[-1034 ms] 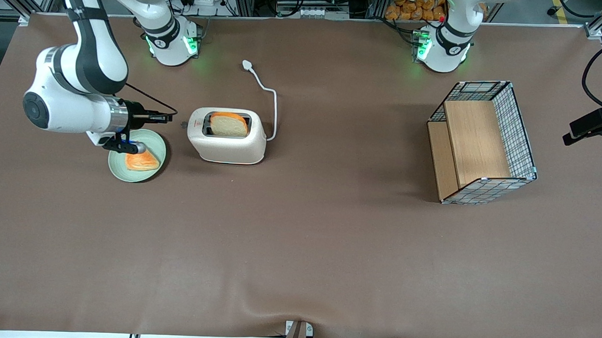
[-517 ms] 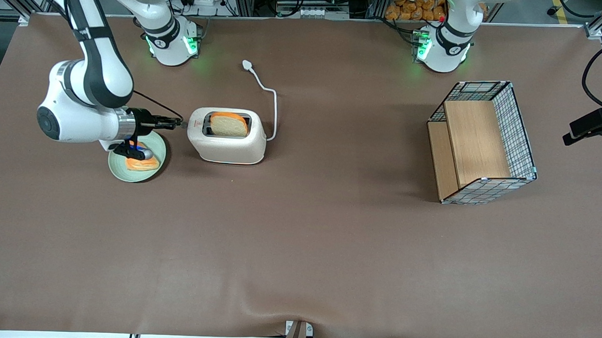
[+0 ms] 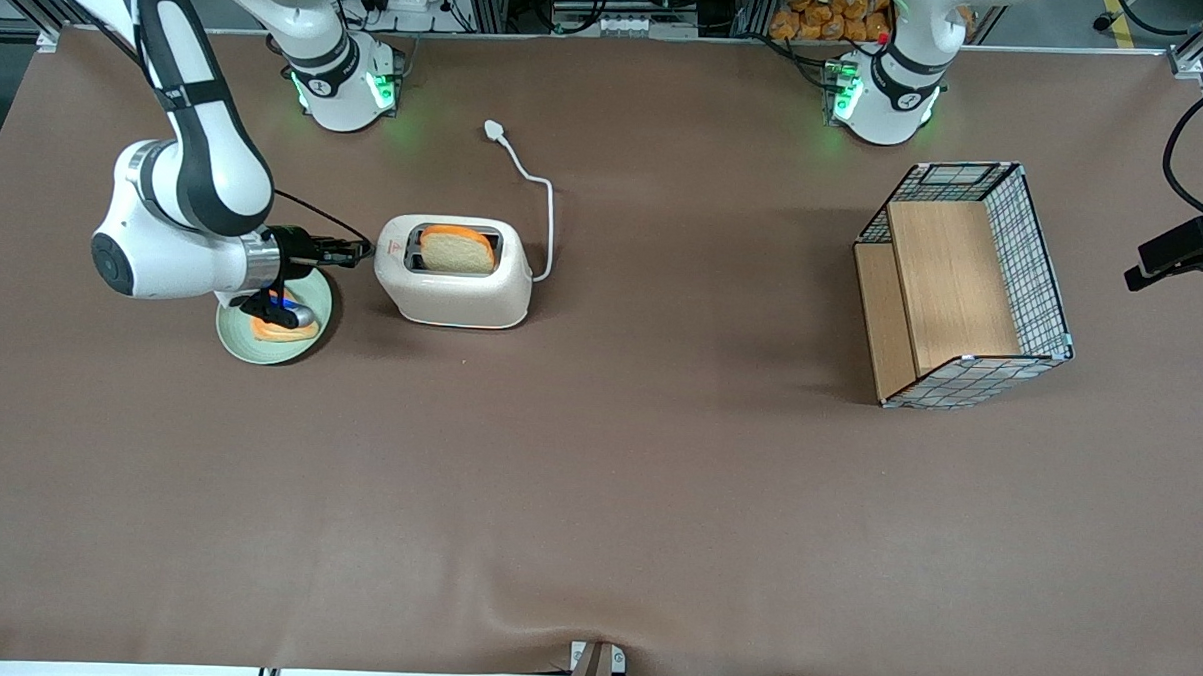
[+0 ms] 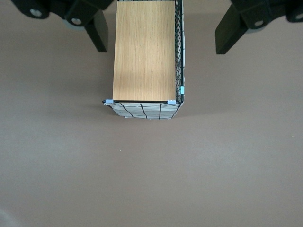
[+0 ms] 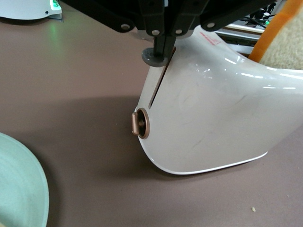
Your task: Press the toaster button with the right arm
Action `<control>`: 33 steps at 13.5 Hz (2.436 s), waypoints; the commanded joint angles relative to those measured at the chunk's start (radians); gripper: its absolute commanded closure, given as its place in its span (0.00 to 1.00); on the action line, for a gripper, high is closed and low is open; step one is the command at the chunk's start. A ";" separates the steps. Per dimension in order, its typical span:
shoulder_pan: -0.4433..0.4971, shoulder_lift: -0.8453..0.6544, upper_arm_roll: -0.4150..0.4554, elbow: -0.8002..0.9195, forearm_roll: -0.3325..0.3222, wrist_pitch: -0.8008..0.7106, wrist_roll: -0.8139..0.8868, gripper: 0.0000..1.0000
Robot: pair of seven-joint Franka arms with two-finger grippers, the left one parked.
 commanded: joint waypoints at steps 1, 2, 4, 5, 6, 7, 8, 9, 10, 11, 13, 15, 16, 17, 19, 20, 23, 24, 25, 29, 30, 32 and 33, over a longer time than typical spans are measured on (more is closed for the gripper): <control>-0.025 0.014 0.004 -0.009 0.033 0.006 -0.009 1.00; -0.028 0.022 0.004 -0.009 0.038 0.004 -0.021 1.00; -0.055 0.046 0.004 -0.009 0.059 0.003 -0.063 1.00; -0.069 0.063 0.004 -0.009 0.070 0.003 -0.087 1.00; -0.072 0.077 0.004 -0.009 0.079 0.004 -0.097 1.00; -0.072 0.085 0.004 -0.009 0.084 0.006 -0.097 1.00; -0.071 0.092 0.004 -0.009 0.084 0.009 -0.097 1.00; -0.069 0.102 0.004 -0.009 0.088 0.015 -0.097 1.00; -0.063 0.109 0.004 -0.009 0.091 0.027 -0.098 1.00; -0.059 0.120 0.004 -0.012 0.092 0.039 -0.098 1.00; -0.040 0.128 0.004 -0.021 0.096 0.067 -0.098 1.00; -0.031 0.137 0.004 -0.028 0.099 0.090 -0.098 1.00; -0.031 0.145 0.004 -0.029 0.101 0.093 -0.097 1.00; -0.031 0.154 0.004 -0.027 0.107 0.096 -0.098 1.00; -0.029 0.169 0.004 -0.029 0.110 0.116 -0.098 1.00; -0.029 0.180 0.004 -0.027 0.110 0.124 -0.098 1.00; -0.029 0.174 0.004 -0.022 0.111 0.118 -0.098 1.00; -0.029 0.165 0.004 -0.016 0.111 0.107 -0.098 1.00; -0.032 0.154 0.004 -0.007 0.110 0.081 -0.097 1.00; -0.071 0.108 -0.005 0.059 0.095 -0.054 -0.098 0.91; -0.088 0.100 -0.005 0.073 0.084 -0.075 -0.095 0.63; -0.117 0.103 -0.005 0.134 0.079 -0.141 -0.078 0.00; -0.132 0.105 -0.005 0.166 0.076 -0.178 -0.074 0.00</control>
